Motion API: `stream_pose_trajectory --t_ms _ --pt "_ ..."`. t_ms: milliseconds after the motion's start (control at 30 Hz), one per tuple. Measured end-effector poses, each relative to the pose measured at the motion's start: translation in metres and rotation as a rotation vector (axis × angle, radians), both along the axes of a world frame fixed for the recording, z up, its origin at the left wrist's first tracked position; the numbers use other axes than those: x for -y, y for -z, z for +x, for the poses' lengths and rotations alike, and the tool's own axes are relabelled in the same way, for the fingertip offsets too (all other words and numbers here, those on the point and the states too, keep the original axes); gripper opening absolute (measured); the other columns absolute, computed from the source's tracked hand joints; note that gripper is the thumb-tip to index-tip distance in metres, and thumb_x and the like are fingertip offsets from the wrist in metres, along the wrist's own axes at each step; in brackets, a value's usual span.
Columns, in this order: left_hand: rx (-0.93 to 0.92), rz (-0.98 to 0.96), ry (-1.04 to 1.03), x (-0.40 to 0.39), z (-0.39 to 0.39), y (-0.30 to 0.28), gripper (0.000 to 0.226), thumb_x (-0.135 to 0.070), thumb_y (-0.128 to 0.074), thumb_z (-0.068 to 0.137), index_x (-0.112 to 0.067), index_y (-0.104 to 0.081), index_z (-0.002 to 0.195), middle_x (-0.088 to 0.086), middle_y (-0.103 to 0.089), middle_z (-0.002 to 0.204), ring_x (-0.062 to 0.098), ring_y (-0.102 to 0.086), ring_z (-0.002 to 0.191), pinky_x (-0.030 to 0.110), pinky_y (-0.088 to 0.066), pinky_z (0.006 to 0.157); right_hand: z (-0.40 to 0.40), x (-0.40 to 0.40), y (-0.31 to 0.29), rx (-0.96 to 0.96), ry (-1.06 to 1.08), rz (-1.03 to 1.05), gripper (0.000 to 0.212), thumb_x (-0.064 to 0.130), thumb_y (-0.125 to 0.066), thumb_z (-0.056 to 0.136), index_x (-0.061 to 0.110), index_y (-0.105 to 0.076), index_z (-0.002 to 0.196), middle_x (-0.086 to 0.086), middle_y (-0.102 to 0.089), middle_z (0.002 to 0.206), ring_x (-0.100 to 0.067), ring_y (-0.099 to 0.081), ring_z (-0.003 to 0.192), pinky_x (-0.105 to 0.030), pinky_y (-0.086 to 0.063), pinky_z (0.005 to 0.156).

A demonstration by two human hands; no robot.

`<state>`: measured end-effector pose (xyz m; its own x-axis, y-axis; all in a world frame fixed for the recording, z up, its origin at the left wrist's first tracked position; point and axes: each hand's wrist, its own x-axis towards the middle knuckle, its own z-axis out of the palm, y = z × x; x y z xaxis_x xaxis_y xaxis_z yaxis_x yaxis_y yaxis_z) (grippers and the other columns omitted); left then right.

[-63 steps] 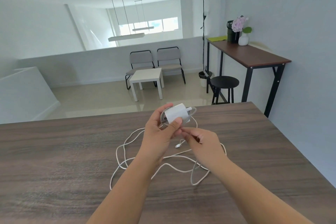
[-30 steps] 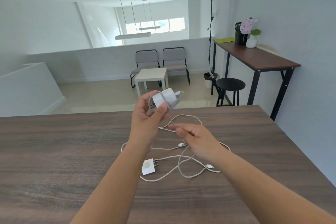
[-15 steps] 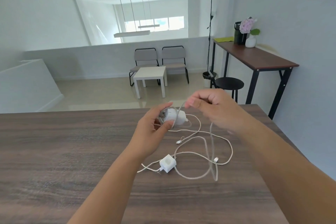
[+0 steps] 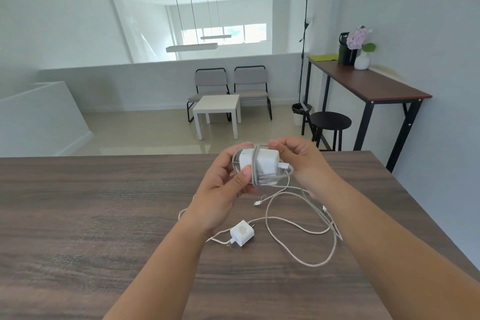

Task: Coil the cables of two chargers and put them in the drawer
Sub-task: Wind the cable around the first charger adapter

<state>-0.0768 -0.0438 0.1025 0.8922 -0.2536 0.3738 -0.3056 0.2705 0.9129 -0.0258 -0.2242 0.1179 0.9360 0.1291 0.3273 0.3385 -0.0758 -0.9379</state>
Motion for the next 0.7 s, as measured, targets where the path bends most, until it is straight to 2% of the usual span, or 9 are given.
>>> stream_pose_trajectory --t_ms 67,100,167,200,300,367,467,633,700 --pt "0.023 -0.023 -0.018 -0.001 0.001 0.0 0.038 -0.016 -0.061 0.089 -0.025 -0.058 0.126 0.004 -0.058 0.114 0.016 -0.062 0.091 0.026 -0.054 0.073 -0.004 -0.003 0.014 -0.023 -0.015 -0.013 0.012 0.021 -0.065 0.085 0.015 -0.074 0.081 -0.003 -0.069 0.073 -0.01 -0.058 0.07 -0.032 -0.047 0.071" --pt "0.032 -0.036 -0.028 -0.002 0.001 -0.001 0.038 -0.02 -0.064 0.088 -0.03 -0.059 0.124 0.006 -0.055 0.116 0.018 -0.062 0.091 0.027 -0.055 0.074 -0.007 -0.005 0.019 -0.014 -0.005 -0.052 0.016 0.015 -0.059 0.084 0.019 -0.074 0.08 0.008 -0.068 0.068 0.0 -0.056 0.065 -0.021 -0.046 0.067" --pt "0.043 -0.062 -0.055 -0.001 0.002 -0.004 0.037 -0.023 -0.066 0.085 -0.036 -0.062 0.119 0.008 -0.055 0.118 0.02 -0.063 0.09 0.028 -0.055 0.075 -0.017 -0.01 0.029 0.034 0.019 -0.169 0.022 0.016 -0.056 0.091 0.027 -0.073 0.082 0.018 -0.06 0.06 0.005 -0.049 0.055 -0.015 -0.036 0.059" --pt "0.048 -0.067 -0.084 -0.001 0.003 -0.005 0.035 -0.02 -0.066 0.087 -0.036 -0.062 0.117 0.005 -0.057 0.116 0.02 -0.064 0.089 0.028 -0.056 0.075 -0.021 -0.013 0.033 0.044 0.029 -0.226 0.021 0.019 -0.057 0.094 0.03 -0.073 0.086 0.02 -0.063 0.065 0.004 -0.053 0.059 -0.016 -0.038 0.061" --pt "0.078 -0.033 -0.22 0.001 0.007 -0.008 0.035 -0.005 -0.061 0.094 -0.031 -0.059 0.117 -0.011 -0.064 0.103 0.014 -0.064 0.082 0.028 -0.057 0.073 -0.037 -0.02 0.044 0.087 0.023 -0.38 0.021 0.033 -0.054 0.096 0.03 -0.072 0.107 0.013 -0.075 0.095 0.0 -0.066 0.089 -0.019 -0.049 0.081" --pt "0.061 -0.014 -0.291 0.001 0.011 -0.008 0.037 -0.001 -0.06 0.093 -0.029 -0.059 0.117 -0.014 -0.065 0.098 0.011 -0.063 0.079 0.026 -0.056 0.073 -0.045 -0.022 0.045 0.196 0.044 -0.531 0.027 0.042 -0.047 0.097 0.031 -0.07 0.106 0.008 -0.074 0.088 -0.006 -0.066 0.081 -0.028 -0.052 0.077" --pt "0.027 0.026 -0.347 -0.003 0.015 -0.004 0.04 -0.001 -0.064 0.09 -0.03 -0.063 0.116 -0.017 -0.066 0.096 0.011 -0.063 0.077 0.025 -0.056 0.073 -0.047 -0.014 0.031 0.368 0.066 -0.712 0.025 0.038 -0.044 0.097 0.027 -0.055 0.078 0.011 -0.055 0.06 -0.005 -0.048 0.059 -0.034 -0.045 0.059" --pt "0.04 0.116 -0.344 -0.007 0.017 0.004 0.039 -0.013 -0.071 0.086 -0.04 -0.067 0.114 0.003 -0.064 0.109 0.019 -0.058 0.076 0.03 -0.055 0.076 -0.044 -0.005 0.001 0.439 0.044 -0.815 0.022 0.033 -0.047 0.098 0.023 -0.065 0.089 0.008 -0.063 0.073 -0.011 -0.052 0.068 -0.034 -0.044 0.063" --pt "0.033 0.12 -0.322 -0.006 0.017 0.002 0.039 -0.01 -0.07 0.088 -0.037 -0.066 0.116 0.003 -0.065 0.107 0.017 -0.058 0.076 0.028 -0.055 0.074 -0.043 -0.002 -0.007 0.455 0.039 -0.836 0.024 0.034 -0.047 0.098 0.022 -0.066 0.089 0.007 -0.064 0.072 -0.012 -0.053 0.067 -0.034 -0.045 0.062"
